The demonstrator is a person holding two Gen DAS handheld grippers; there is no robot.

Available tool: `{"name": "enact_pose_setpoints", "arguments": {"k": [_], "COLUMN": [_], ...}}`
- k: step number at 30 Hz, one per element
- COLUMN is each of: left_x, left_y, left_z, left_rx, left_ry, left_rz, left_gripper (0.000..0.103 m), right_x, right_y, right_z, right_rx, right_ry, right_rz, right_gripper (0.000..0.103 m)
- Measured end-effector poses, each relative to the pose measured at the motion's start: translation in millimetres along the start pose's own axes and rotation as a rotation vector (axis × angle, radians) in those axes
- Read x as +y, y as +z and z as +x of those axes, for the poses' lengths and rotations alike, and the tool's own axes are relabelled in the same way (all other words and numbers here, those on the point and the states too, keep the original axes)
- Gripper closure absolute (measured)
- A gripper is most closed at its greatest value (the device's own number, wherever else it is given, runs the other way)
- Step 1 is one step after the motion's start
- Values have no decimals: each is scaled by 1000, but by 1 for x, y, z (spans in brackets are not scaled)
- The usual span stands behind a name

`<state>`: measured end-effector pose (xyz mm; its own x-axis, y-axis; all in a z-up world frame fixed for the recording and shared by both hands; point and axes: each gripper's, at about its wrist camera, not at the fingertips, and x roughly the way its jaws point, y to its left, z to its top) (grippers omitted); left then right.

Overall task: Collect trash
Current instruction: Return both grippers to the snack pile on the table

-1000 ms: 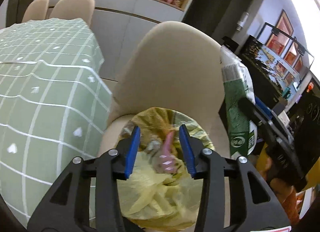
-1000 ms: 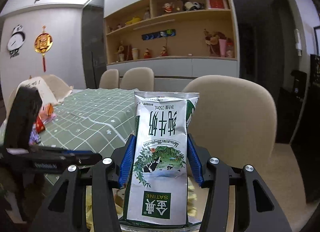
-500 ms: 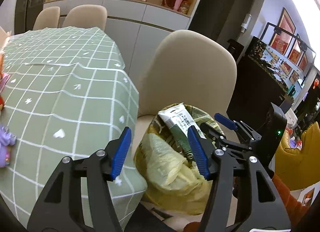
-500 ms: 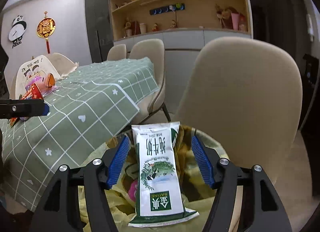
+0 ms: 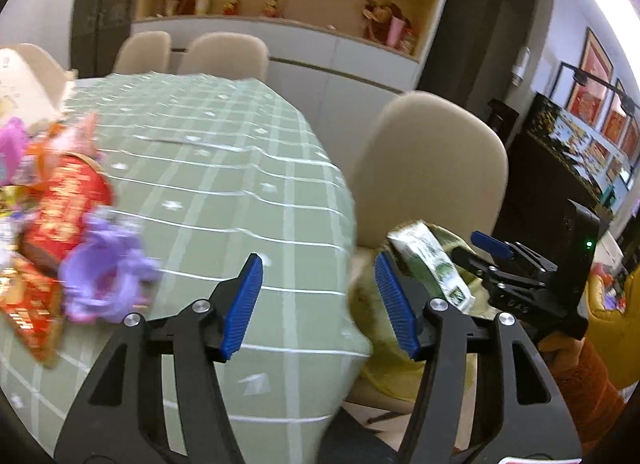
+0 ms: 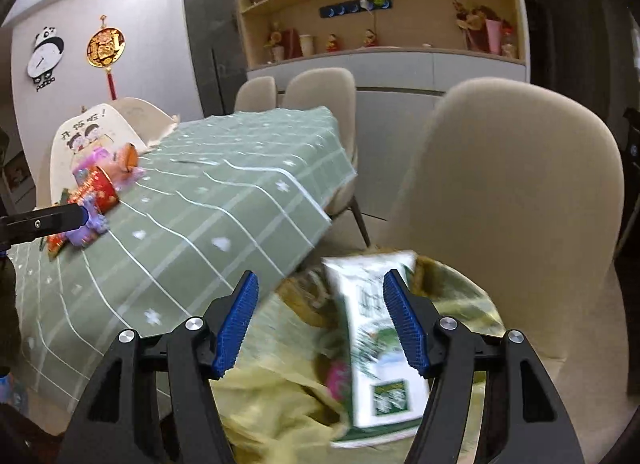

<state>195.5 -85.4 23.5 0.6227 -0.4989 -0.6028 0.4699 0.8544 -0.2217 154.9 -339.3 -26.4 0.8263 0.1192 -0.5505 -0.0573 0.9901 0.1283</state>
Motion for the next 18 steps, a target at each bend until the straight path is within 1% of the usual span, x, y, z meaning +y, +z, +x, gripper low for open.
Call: {"name": "enact_pose_setpoints", "arguments": {"k": [5,8,10,13,15,18], "left_x": [47,85,109,145,170,194], "left_y": [1,0,-1,-5,-9,-14], "left_z": [-36,-59,-71,-86,-96,-99], "left_rx": [-65,-98,-111,-118,-108,-69], "left_ry": [78,139,179,237,275,276], "left_rz": [-48,-100,-133,-180,-210,-229], "left_gripper": [46,44,43,43,43,43], "right_x": [48,78,94,120,136,156], "right_y": [19,31,36,42,45,46], "right_z": [5,13,18,28,36,46], "right_rx": [-7,-2,2,6,11,19], "right_ry": [47,87,91,86,89,90], "right_rz": [-69,-100,-114,-153,-180,-204], "right_gripper": [41,41,41,42,41,42]}}
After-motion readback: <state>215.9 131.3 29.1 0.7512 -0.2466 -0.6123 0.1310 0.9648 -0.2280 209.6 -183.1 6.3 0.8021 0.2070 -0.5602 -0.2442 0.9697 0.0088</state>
